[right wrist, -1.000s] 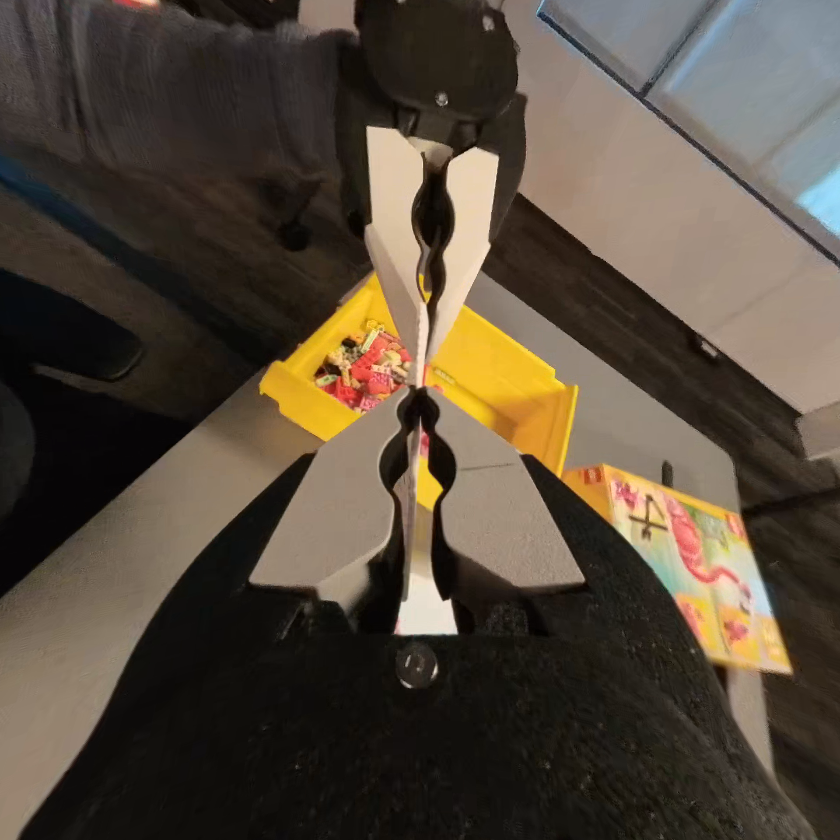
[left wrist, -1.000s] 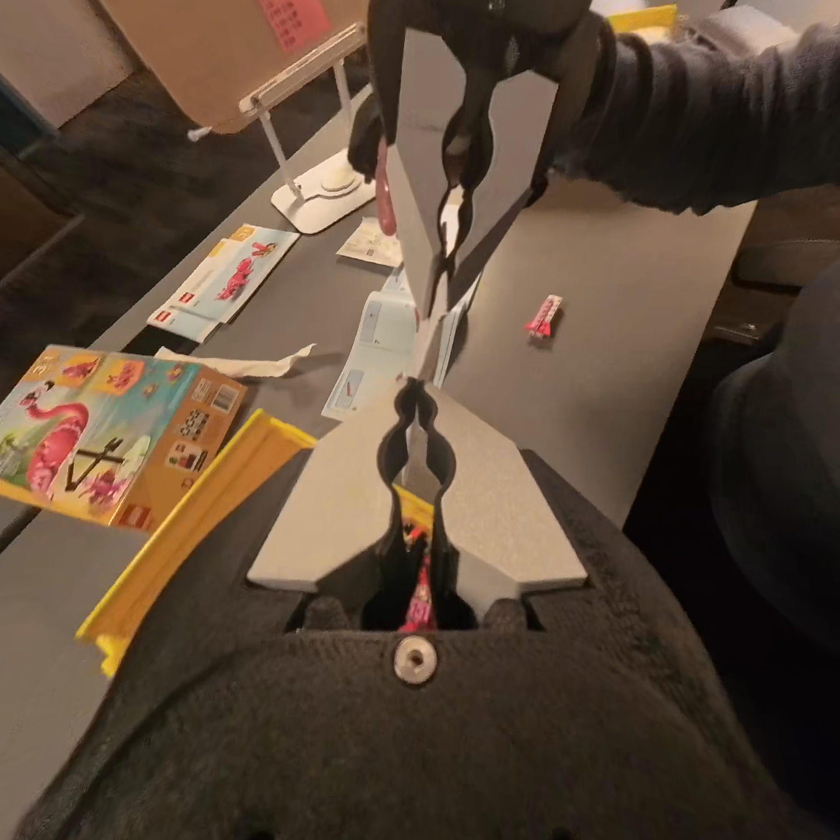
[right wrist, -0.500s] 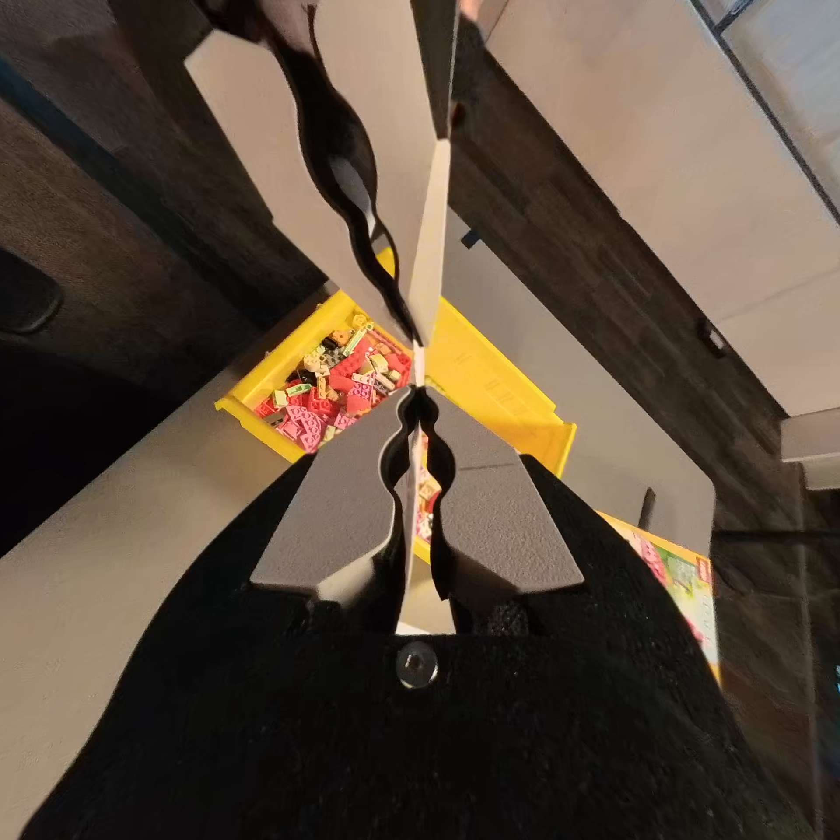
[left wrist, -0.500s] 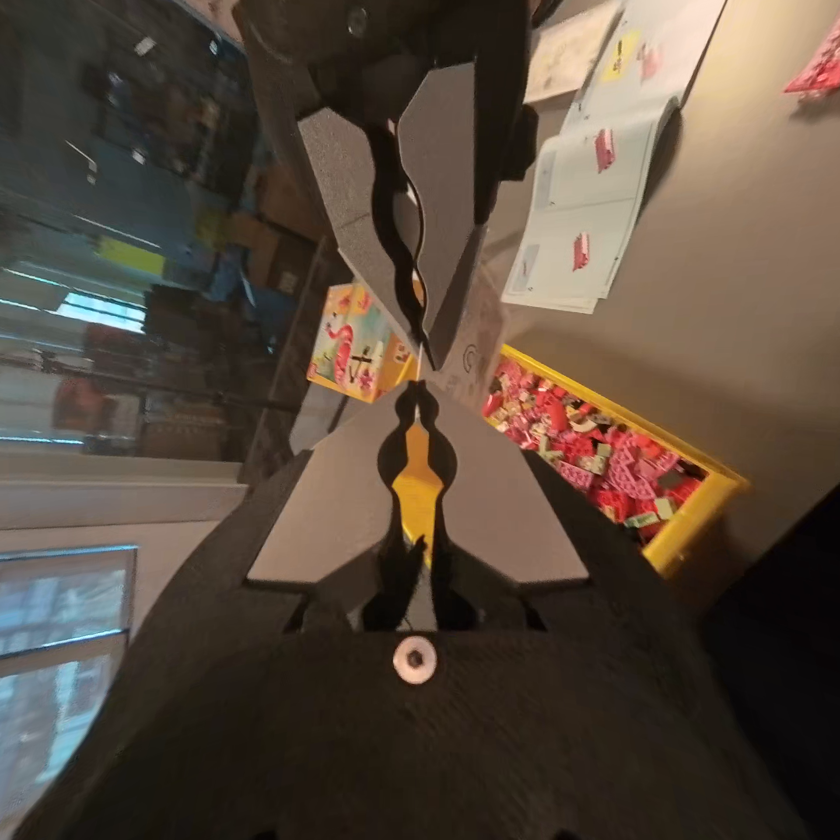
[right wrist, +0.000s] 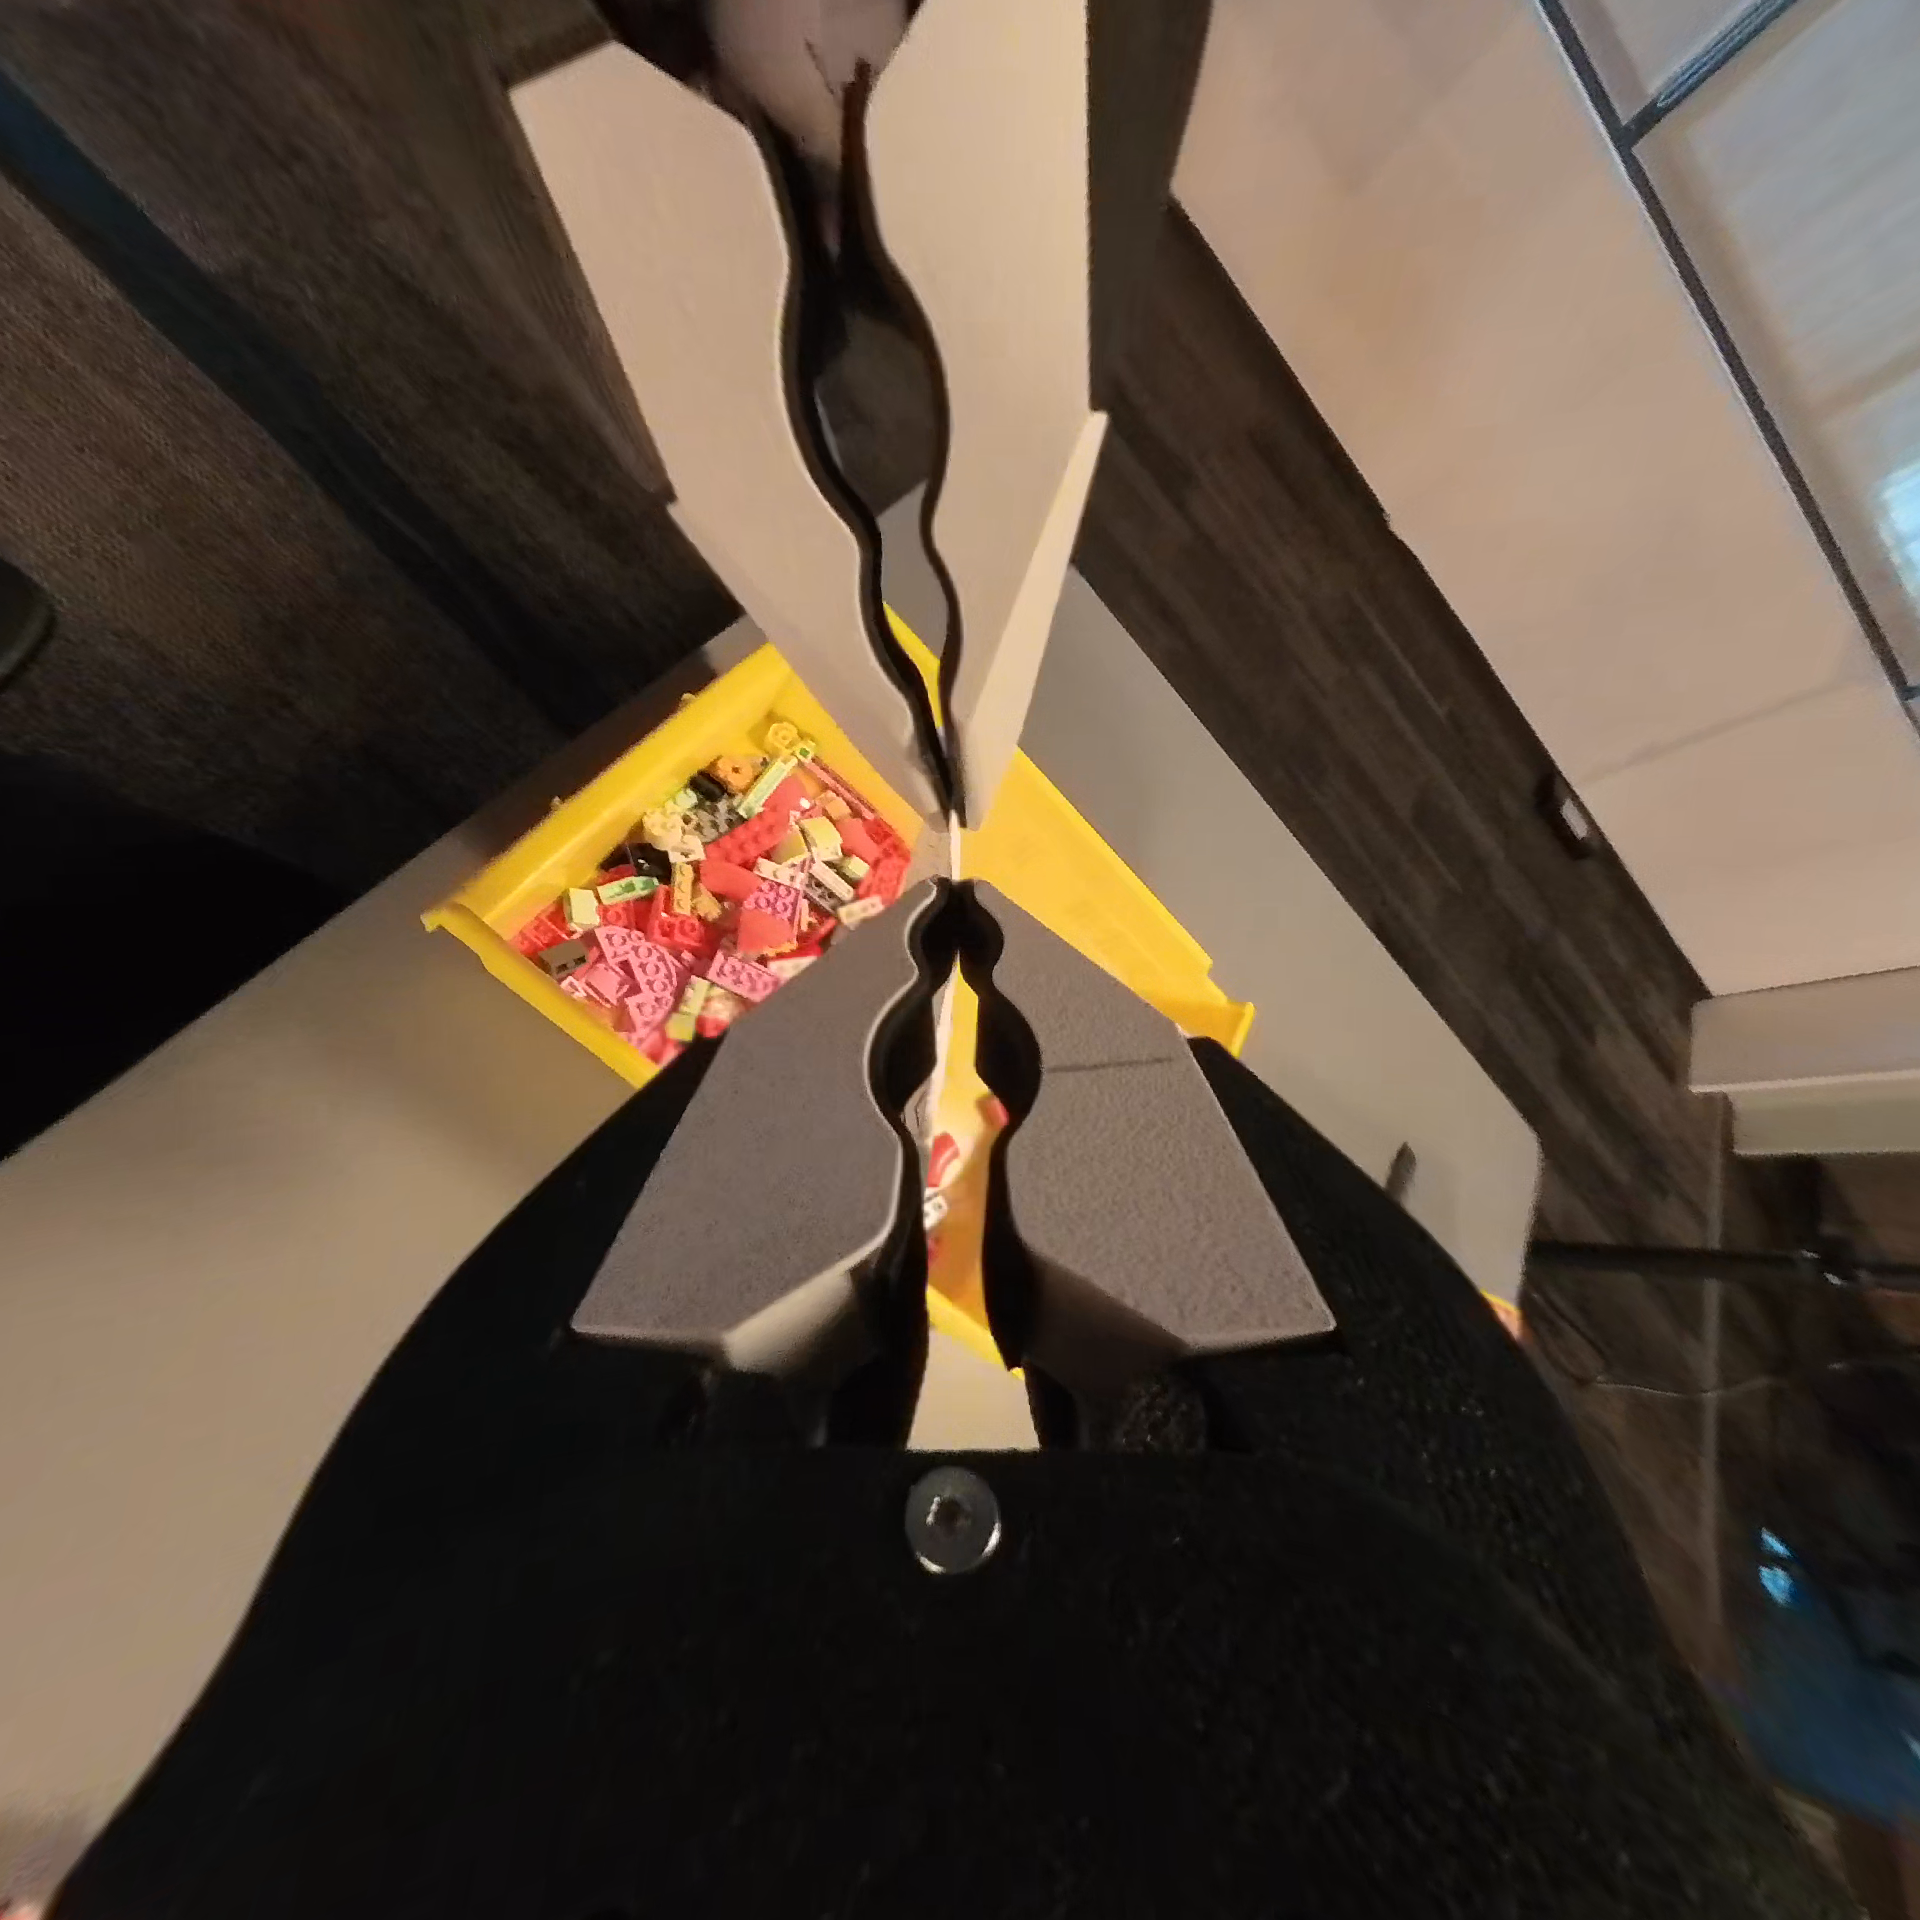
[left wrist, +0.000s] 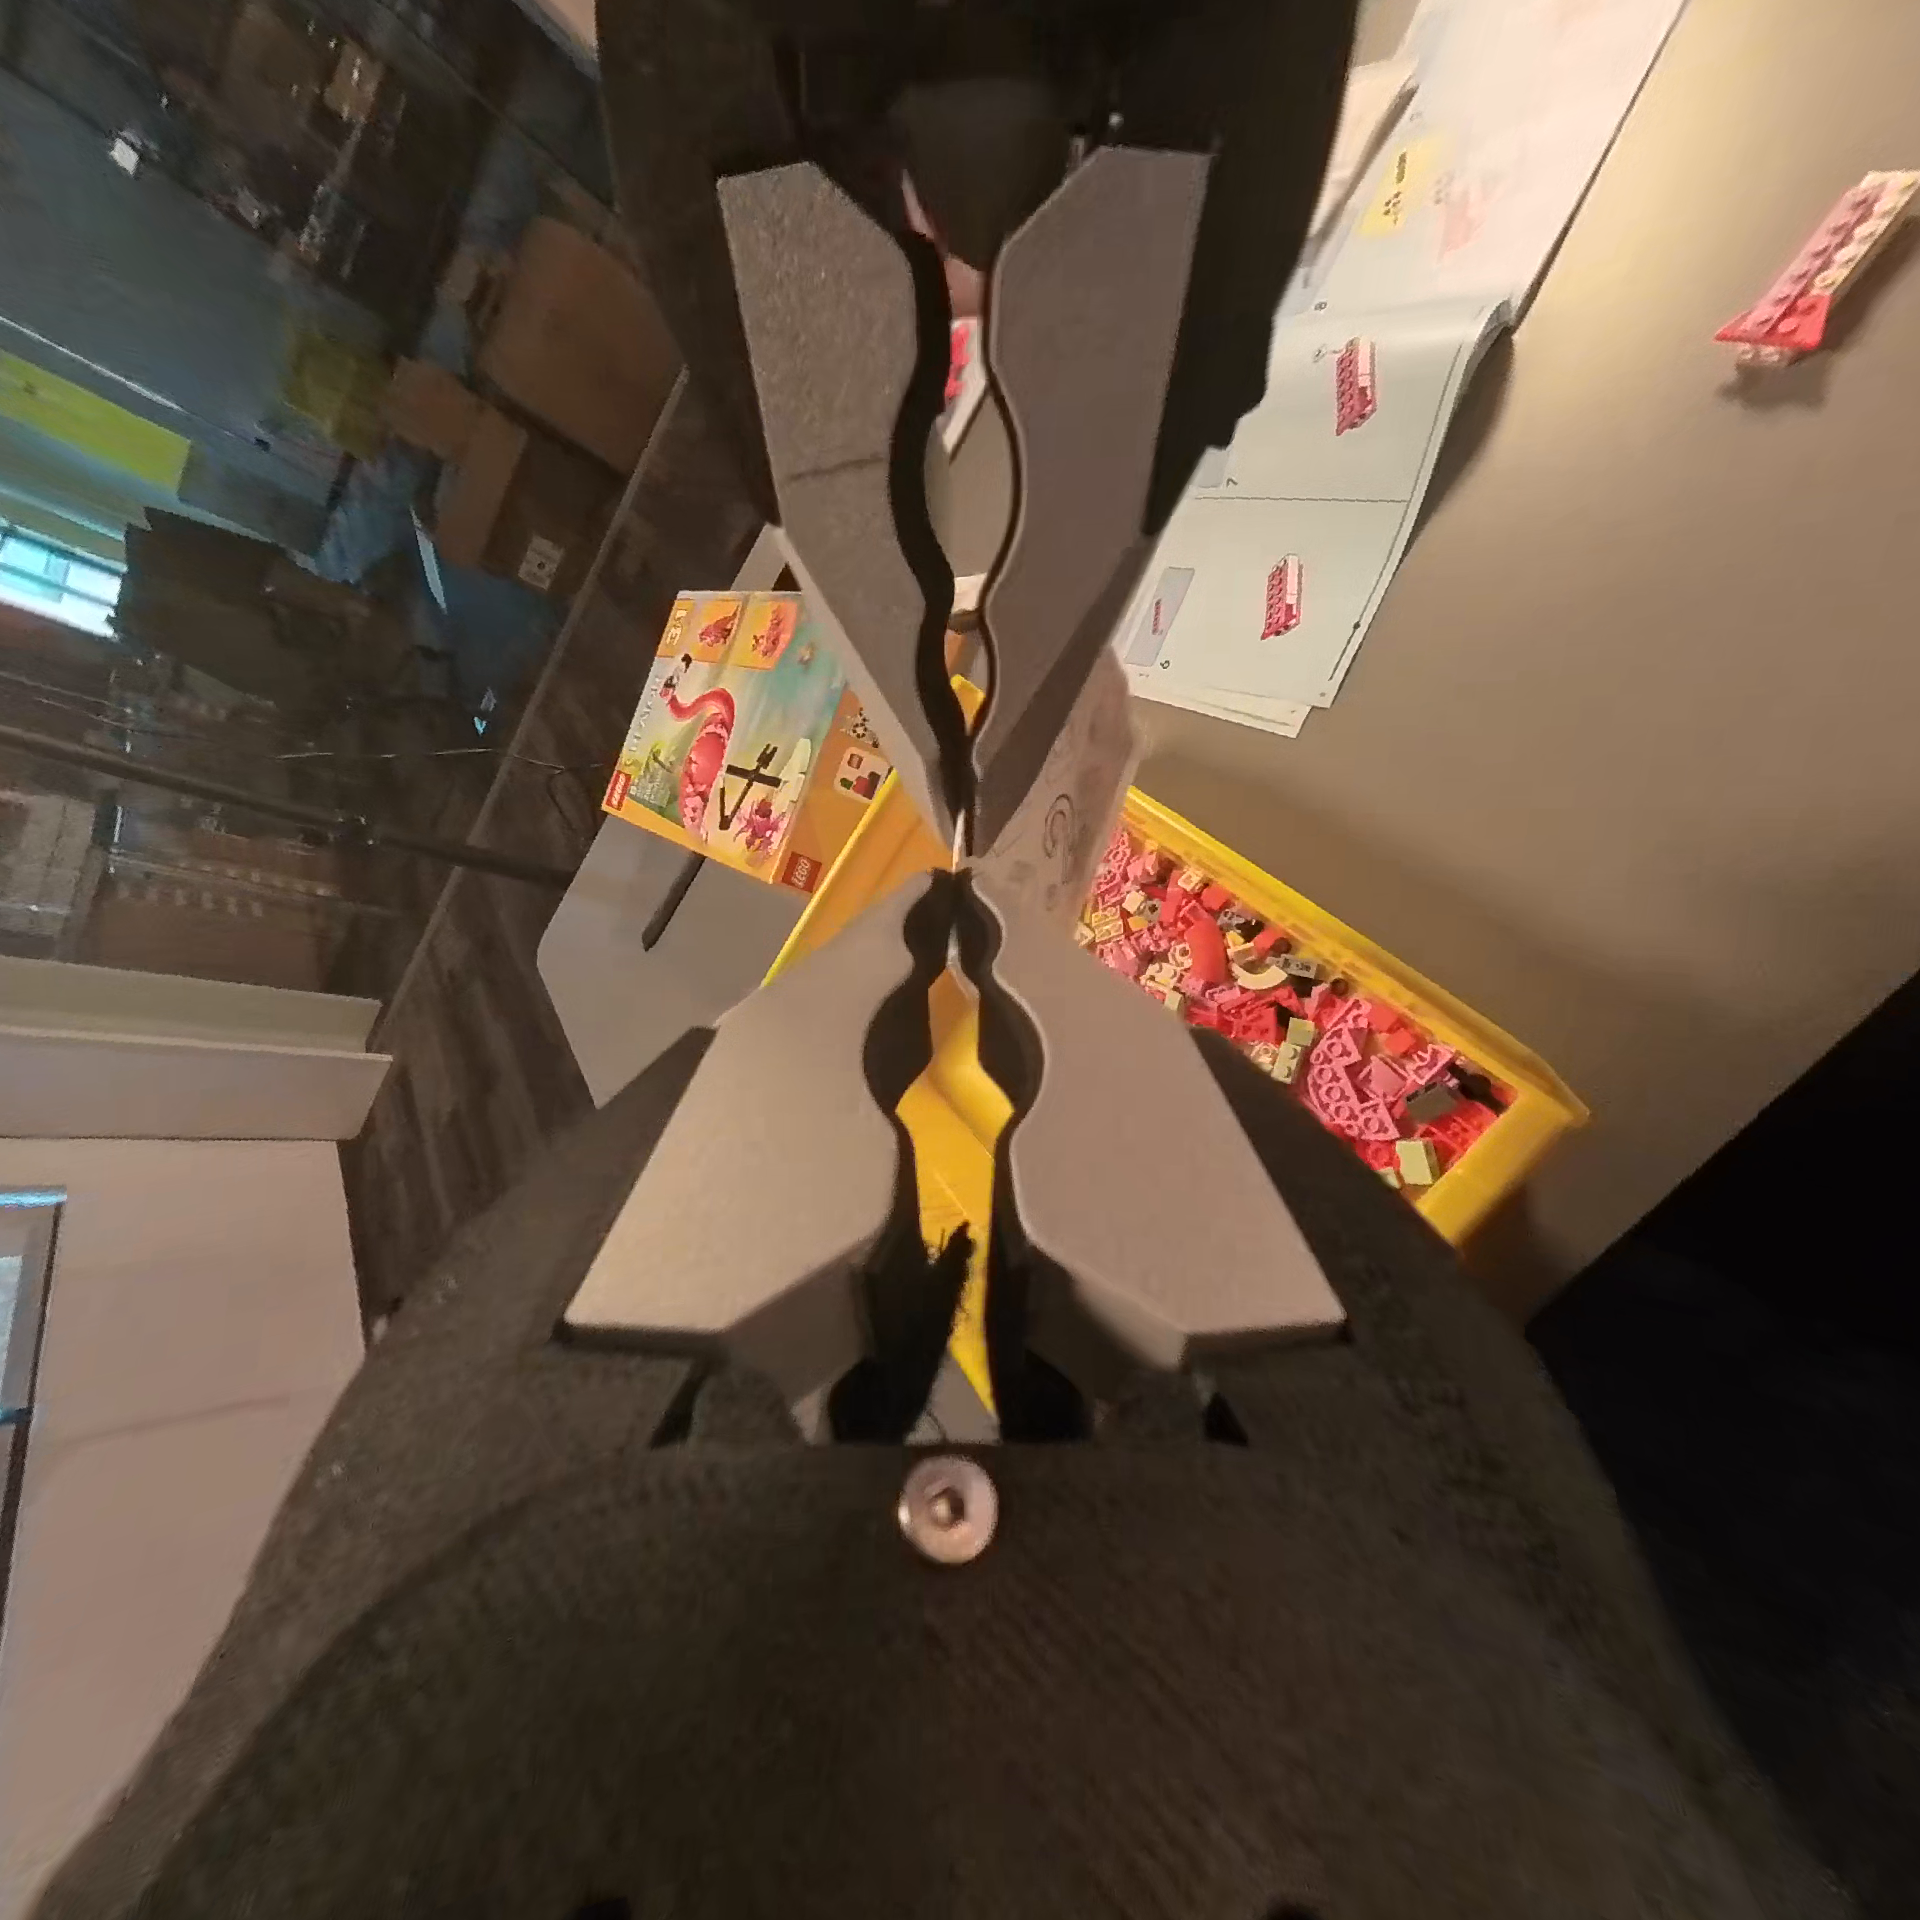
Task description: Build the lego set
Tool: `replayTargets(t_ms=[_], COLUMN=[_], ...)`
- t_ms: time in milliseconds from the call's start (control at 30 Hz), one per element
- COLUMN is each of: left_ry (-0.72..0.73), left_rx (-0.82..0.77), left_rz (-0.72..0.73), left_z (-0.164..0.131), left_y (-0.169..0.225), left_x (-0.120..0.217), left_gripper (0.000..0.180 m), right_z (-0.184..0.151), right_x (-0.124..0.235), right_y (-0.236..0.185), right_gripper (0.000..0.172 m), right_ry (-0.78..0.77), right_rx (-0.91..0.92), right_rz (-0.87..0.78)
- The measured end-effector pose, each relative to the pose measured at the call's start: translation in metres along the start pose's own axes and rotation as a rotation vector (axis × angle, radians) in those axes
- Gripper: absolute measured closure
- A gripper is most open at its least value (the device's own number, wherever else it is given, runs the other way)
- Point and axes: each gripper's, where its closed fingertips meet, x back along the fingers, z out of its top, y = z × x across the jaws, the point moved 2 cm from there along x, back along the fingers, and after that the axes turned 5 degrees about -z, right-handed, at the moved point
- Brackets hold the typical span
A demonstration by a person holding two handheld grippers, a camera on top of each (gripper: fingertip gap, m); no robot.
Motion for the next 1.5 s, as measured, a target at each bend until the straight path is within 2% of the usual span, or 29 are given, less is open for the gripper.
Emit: replayTargets(t_ms=[33, 133, 233, 400, 667, 733, 867, 967, 1167, 1267, 1500], left_ry=[-0.013, -0.096, -0.086, -0.068, -0.08, -0.063, -0.081, -0.128, -0.141, -0.164, -0.178], left_rx=[0.015, -0.016, -0.045, -0.021, -0.051, -0.138, -0.492, -0.699, -0.983, -1.07, -1.13], left_rz=[0.01, 0.048, 0.02, -0.003, -0.018, 0.042, 0.289, 0.427, 0.622, 0.654, 0.658], left_z=[-0.002, -0.012, -0.012, -0.012, -0.012, -0.01, -0.002, -0.003, -0.008, -0.016, -0.033], left_y=[-0.001, -0.004, 0.0, -0.002, 0.001, 0.0, 0.002, 0.008, 0.016, 0.019, 0.024], left_x=[-0.001, -0.006, -0.009, -0.008, -0.012, -0.011, -0.01, -0.011, -0.01, -0.014, -0.025], left_gripper=[0.18, 0.161, 0.18, 0.18, 0.18, 0.18, 0.18, 0.18, 0.18, 0.18, 0.18], right_z=[-0.001, -0.001, -0.001, 0.0, -0.002, -0.001, -0.001, -0.003, -0.003, -0.009, -0.022], right_x=[-0.001, -0.004, -0.005, -0.006, -0.012, -0.009, -0.002, -0.003, -0.007, -0.015, -0.031], right_y=[0.0, -0.002, -0.001, -0.003, -0.002, 0.0, 0.002, 0.0, -0.006, -0.008, -0.012], right_gripper=[0.172, 0.172, 0.172, 0.167, 0.172, 0.172, 0.172, 0.172, 0.172, 0.172, 0.172], right_ry=[-0.01, -0.014, -0.02, -0.014, -0.014, 0.014, 0.122, 0.165, 0.242, 0.258, 0.295], right_rx=[0.018, 0.044, 0.05, 0.043, 0.095, 0.052, -0.129, -0.186, -0.274, -0.296, -0.362], right_rz=[-0.012, -0.016, -0.019, -0.012, -0.043, -0.006, 0.19, 0.296, 0.456, 0.495, 0.581])
